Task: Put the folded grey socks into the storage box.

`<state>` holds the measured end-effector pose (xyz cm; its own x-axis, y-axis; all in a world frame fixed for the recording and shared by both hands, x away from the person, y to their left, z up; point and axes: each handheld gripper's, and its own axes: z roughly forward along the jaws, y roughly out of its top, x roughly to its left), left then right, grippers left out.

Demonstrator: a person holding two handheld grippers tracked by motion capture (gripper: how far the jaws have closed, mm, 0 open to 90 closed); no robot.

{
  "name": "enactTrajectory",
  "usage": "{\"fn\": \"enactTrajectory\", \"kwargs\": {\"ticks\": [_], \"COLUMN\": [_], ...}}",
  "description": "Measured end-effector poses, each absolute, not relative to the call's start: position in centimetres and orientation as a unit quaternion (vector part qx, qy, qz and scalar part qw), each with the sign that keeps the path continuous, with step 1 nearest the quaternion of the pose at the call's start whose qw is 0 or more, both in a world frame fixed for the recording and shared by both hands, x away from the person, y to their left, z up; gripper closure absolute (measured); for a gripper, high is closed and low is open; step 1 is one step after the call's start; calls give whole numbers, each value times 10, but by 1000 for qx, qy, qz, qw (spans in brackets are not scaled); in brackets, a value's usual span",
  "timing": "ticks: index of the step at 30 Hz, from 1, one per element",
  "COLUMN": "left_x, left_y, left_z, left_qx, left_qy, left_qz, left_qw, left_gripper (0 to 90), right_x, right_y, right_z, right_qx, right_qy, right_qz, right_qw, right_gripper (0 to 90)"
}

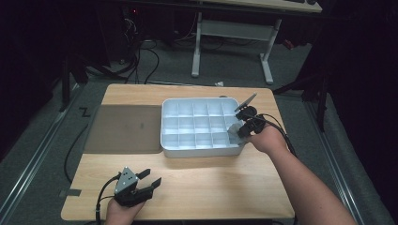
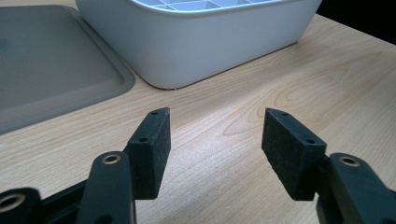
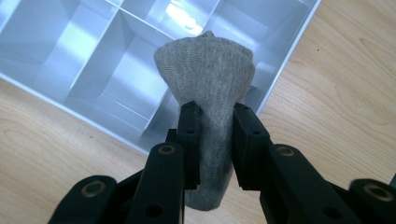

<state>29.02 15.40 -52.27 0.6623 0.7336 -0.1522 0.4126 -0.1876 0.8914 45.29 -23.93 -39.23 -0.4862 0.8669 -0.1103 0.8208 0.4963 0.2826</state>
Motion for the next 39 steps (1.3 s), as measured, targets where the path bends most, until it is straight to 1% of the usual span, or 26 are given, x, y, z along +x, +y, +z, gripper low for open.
{"fn": "enactTrajectory", "kwargs": {"ticks": [12, 21, 39], "left_x": [289, 286, 286], "left_y": [153, 156, 156], "left_z": [-526, -522, -523], "left_qx": [755, 754, 756], "left_qy": [380, 375, 373], "left_qz": [155, 166, 164], "left_qw": [512, 514, 513], "left_gripper": [418, 407, 407], "right_x": [465, 467, 470], "right_y": [-240, -234, -226], "right_z": [-408, -420, -446], "right_qx": [512, 517, 520], "right_qy": [849, 847, 846], "right_qz": [83, 69, 43], "right_qw": [103, 106, 108], "right_gripper": [755, 758, 759]}}
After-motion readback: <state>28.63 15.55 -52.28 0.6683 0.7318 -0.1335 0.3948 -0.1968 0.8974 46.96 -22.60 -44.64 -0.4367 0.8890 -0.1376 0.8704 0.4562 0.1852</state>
